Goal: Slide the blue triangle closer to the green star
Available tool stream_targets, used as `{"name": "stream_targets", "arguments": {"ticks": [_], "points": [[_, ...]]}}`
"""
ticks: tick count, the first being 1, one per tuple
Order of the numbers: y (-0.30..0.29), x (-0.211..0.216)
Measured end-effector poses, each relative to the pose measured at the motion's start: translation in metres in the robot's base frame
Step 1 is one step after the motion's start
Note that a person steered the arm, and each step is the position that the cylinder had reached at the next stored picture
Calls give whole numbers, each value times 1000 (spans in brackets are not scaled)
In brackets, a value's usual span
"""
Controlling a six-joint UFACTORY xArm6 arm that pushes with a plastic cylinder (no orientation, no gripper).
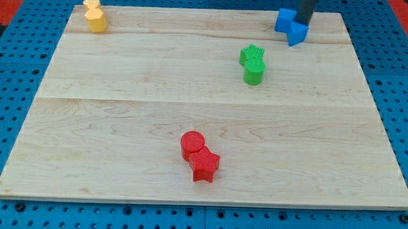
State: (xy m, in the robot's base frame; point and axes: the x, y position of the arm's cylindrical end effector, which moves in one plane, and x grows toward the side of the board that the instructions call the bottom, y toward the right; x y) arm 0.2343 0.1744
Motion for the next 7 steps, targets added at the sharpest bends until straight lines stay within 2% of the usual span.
{"name": "stream_targets", "arguments": {"ticks": [1, 3, 6, 7], "points": [[-15, 5], [44, 5], [22, 24], [-1, 24]]}}
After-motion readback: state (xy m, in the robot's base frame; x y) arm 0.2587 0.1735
